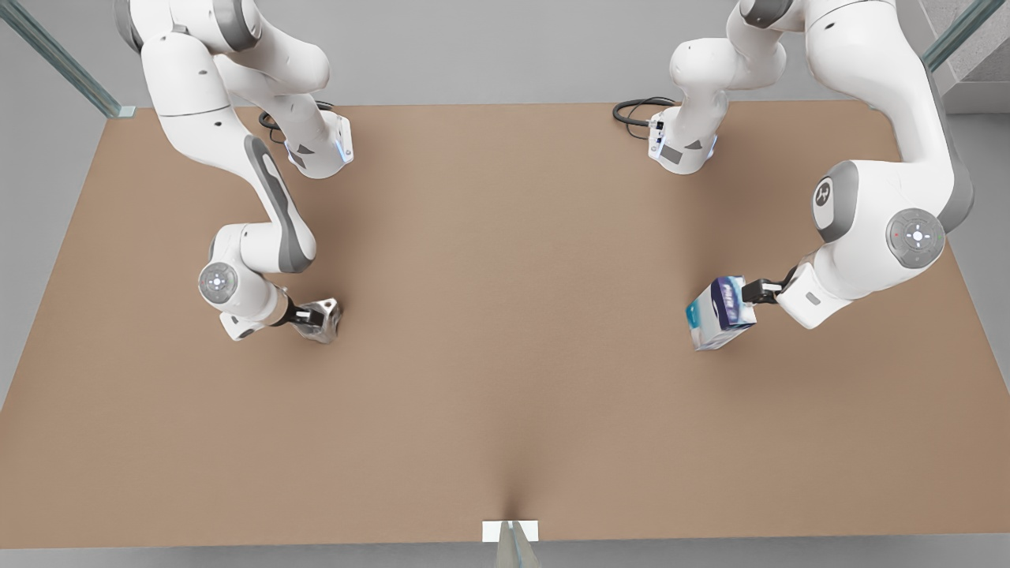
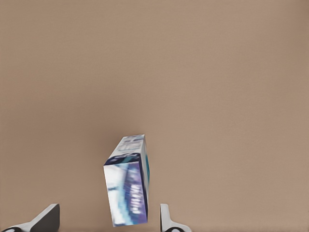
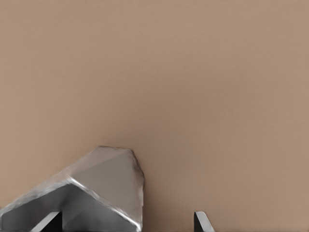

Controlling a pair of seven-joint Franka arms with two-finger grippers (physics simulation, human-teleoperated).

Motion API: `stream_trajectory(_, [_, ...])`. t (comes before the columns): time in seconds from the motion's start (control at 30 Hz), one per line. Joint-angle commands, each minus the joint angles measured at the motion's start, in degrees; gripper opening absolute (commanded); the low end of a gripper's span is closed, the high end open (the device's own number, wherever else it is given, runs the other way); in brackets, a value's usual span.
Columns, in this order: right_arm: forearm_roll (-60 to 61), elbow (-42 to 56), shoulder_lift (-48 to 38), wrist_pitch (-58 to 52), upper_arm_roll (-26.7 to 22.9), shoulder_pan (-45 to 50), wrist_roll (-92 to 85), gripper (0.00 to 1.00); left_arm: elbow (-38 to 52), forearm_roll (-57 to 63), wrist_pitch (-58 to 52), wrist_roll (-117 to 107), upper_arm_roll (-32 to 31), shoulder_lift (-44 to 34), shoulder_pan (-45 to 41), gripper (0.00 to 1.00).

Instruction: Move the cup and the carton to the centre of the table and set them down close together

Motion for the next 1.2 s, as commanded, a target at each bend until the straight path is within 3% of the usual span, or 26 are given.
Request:
stream_trajectory(0.0, [0.00, -0.08, 0.00, 0.04, -0.09, 0.05, -0.05, 1.00, 0.00, -0.03, 0.00, 0.00, 0.00, 0.00, 0.00, 1.00])
stream_trajectory(0.1, [0.00, -0.25, 0.09, 0.04, 0.00, -0.04, -0.05, 1.00, 0.00, -0.03, 0.09, 0.00, 0.09, 0.00, -0.09, 1.00])
stream_trajectory(0.23, [-0.09, -0.25, 0.88, 0.92, 0.00, 0.22, -0.05, 0.92, 0.00, -0.03, 0.00, 0.00, 0.09, -0.09, 0.00, 1.00])
stream_trajectory(0.3, [-0.09, -0.17, 1.41, 1.71, 0.00, 0.49, -0.05, 0.83, 0.00, -0.03, 0.00, -0.09, 0.09, 0.00, 0.00, 1.00])
stream_trajectory(0.33, [-0.09, -0.17, 1.58, 1.71, -0.09, 0.49, -0.05, 0.71, 0.00, -0.03, 0.00, -0.09, 0.09, 0.00, 0.00, 1.00])
stream_trajectory(0.4, [-0.17, -0.08, 1.58, 1.62, 0.00, 0.66, -0.05, 0.27, 0.00, -0.03, -0.09, -0.09, 0.09, 0.00, 0.00, 1.00])
stream_trajectory(0.43, [-0.26, 0.01, 1.67, 1.62, 0.00, 0.75, -0.23, 0.21, 0.00, -0.03, -0.18, -0.18, 0.09, 0.00, 0.00, 1.00])
stream_trajectory(1.17, [-0.79, 2.38, 0.97, -2.60, 0.35, 1.72, -2.42, 0.21, 0.00, -0.03, -0.26, -0.26, 0.17, 0.00, 0.00, 1.00])
